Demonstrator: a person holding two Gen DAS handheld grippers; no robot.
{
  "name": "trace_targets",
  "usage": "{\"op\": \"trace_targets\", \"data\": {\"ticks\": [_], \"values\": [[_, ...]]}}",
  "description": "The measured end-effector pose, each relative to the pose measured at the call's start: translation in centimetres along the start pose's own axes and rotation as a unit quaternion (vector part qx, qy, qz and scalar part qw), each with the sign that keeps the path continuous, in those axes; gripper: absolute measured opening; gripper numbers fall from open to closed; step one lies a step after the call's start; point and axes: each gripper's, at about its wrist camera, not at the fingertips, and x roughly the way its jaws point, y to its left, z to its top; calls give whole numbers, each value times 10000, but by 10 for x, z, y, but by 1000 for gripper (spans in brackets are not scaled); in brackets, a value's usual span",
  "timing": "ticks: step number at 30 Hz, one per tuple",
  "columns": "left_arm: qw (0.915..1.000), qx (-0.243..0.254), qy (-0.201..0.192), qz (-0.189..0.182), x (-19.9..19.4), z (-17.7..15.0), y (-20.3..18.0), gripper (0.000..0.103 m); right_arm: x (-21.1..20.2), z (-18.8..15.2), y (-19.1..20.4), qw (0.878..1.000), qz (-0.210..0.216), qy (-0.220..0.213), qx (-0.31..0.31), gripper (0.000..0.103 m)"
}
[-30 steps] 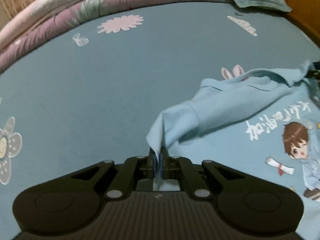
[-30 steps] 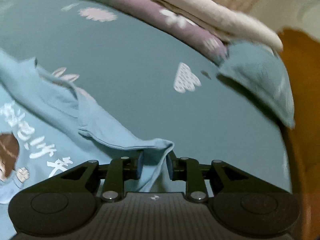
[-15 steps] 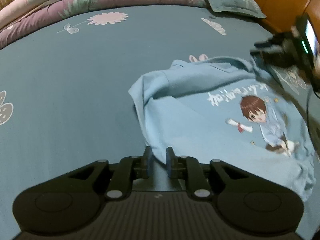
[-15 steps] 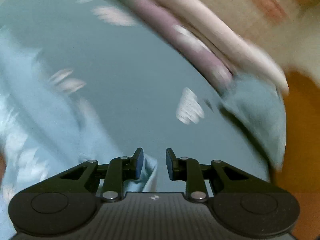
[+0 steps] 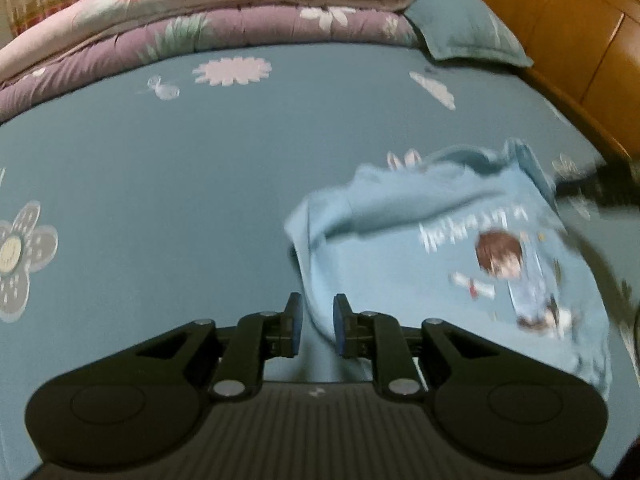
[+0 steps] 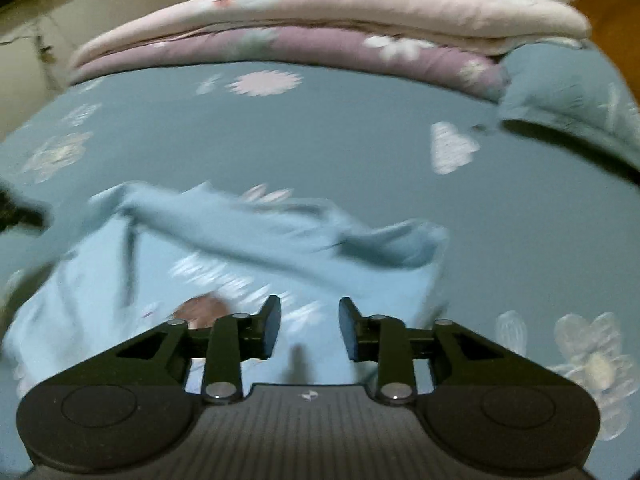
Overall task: Fold clothes
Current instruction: 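Lift the shirt with both grippers and shake it open above the bed, then lower the spread shirt onto the bed and open both grippers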
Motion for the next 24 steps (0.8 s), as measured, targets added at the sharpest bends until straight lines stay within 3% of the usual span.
{"op": "trace_targets", "data": {"ticks": [1, 2, 7, 12, 19, 24], "values": [[10000, 20, -7, -24, 9, 8, 0, 16, 5, -5, 6, 9999, 142, 26, 61, 17], [10000, 40, -14, -49, 18, 17, 0, 16, 11, -9, 11, 9996, 257, 64, 125, 15], [9997, 139, -49, -170, 62, 58, 1, 15, 42, -30, 37, 9987, 365, 278, 216, 14], [9992, 276, -63, -288, 104, 94, -1, 13, 53, -41, 45, 9991, 212, 308, 212, 14], [9945, 953, 175, -407, 146, 75, -31, 14, 51, -47, 43, 9989, 204, 241, 346, 15], [9927, 1164, 86, -311, 142, 64, -42, 13, 53, -48, 43, 9989, 196, 196, 391, 17]]}}
